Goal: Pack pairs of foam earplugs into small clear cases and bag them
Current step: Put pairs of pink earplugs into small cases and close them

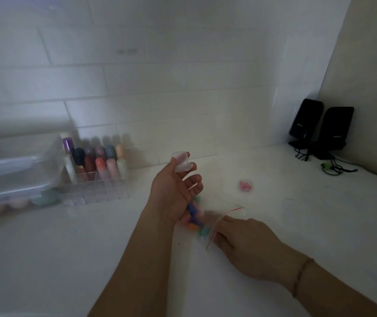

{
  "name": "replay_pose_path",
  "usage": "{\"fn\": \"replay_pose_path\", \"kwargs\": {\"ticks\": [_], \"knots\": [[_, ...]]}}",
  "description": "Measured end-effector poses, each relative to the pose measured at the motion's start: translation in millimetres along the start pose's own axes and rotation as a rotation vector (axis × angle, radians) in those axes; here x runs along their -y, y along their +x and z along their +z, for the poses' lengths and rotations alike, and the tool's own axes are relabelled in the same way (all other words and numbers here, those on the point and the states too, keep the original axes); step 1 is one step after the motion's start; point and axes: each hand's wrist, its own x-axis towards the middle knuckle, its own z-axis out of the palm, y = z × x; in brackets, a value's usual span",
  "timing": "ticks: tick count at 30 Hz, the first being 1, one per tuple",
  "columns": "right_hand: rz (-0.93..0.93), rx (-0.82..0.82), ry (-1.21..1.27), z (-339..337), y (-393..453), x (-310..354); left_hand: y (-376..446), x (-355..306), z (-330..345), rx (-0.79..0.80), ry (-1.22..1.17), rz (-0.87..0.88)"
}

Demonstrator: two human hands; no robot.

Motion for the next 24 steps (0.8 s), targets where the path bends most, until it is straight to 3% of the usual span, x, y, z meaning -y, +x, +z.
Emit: {"fn": "replay_pose_path", "kwargs": {"ticks": [9,16,19,21,24], "knots": [[0.064,-0.098,0.119,10,3,-6,-6,0,7,0.121,0.090,0.026],[0.120,-0.345,0.336,-49,-30,-5,-8,3,8,0.237,0.156,0.018],[0.150,-0.588,0.575,-61,-33,-8,-16,8,15,0.387,0.280,-0.048],[0.157,-0.733,0.562,-58,-32,-8,-21,13,21,0.456,0.342,-0.104],[0.162,-0.753,0.423,-48,-30,-5,-25,18,24,0.555,0.361,-0.186]]}}
